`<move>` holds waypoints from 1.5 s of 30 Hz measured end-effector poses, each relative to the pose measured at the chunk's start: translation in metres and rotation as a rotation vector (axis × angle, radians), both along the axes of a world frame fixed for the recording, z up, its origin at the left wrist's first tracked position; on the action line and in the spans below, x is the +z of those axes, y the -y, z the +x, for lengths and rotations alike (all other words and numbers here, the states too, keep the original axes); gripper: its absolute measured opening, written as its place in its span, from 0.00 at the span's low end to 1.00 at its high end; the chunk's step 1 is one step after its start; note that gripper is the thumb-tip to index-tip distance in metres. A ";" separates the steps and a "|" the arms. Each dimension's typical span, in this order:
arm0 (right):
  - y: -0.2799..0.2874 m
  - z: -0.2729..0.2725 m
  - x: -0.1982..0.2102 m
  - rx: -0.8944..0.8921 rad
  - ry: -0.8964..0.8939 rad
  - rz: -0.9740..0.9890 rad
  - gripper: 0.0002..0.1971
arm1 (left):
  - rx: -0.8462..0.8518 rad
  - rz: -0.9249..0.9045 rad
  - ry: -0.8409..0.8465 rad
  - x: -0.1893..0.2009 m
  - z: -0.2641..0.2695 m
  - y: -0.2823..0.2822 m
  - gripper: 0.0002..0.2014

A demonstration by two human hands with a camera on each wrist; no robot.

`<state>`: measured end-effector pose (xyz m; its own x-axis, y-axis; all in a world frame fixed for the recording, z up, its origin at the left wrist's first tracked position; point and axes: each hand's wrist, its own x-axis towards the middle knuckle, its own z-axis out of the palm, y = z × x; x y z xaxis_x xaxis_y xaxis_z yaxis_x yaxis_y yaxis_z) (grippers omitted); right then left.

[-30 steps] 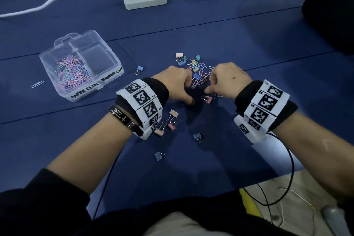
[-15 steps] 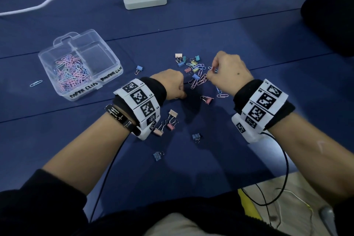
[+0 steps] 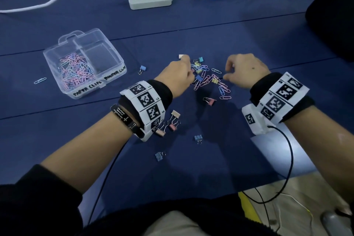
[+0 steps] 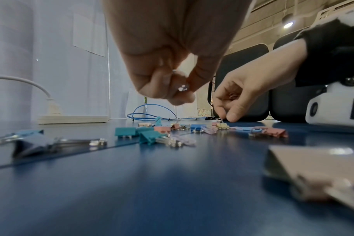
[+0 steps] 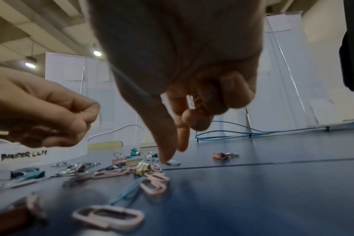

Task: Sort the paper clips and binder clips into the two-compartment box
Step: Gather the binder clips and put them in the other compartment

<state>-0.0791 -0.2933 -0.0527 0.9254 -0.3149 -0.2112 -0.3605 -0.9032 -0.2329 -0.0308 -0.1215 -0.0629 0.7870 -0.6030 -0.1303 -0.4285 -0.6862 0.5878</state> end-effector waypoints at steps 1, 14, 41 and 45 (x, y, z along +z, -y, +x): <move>0.000 0.000 -0.001 0.039 -0.042 0.006 0.05 | 0.003 -0.003 -0.017 0.000 -0.001 0.000 0.02; -0.013 -0.009 -0.010 0.202 -0.157 0.151 0.14 | -0.148 0.253 0.127 -0.008 0.004 0.018 0.14; 0.005 -0.001 -0.002 -0.071 -0.036 1.043 0.20 | 0.059 -0.304 -0.207 0.000 0.005 0.026 0.17; 0.008 0.001 0.005 -0.165 -0.146 1.096 0.16 | 0.049 -0.305 -0.328 0.002 0.007 0.025 0.15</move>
<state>-0.0784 -0.3008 -0.0473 0.8330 -0.0088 -0.5533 -0.5461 -0.1738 -0.8195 -0.0239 -0.1463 -0.0609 0.7626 -0.6154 -0.1994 -0.1572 -0.4753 0.8657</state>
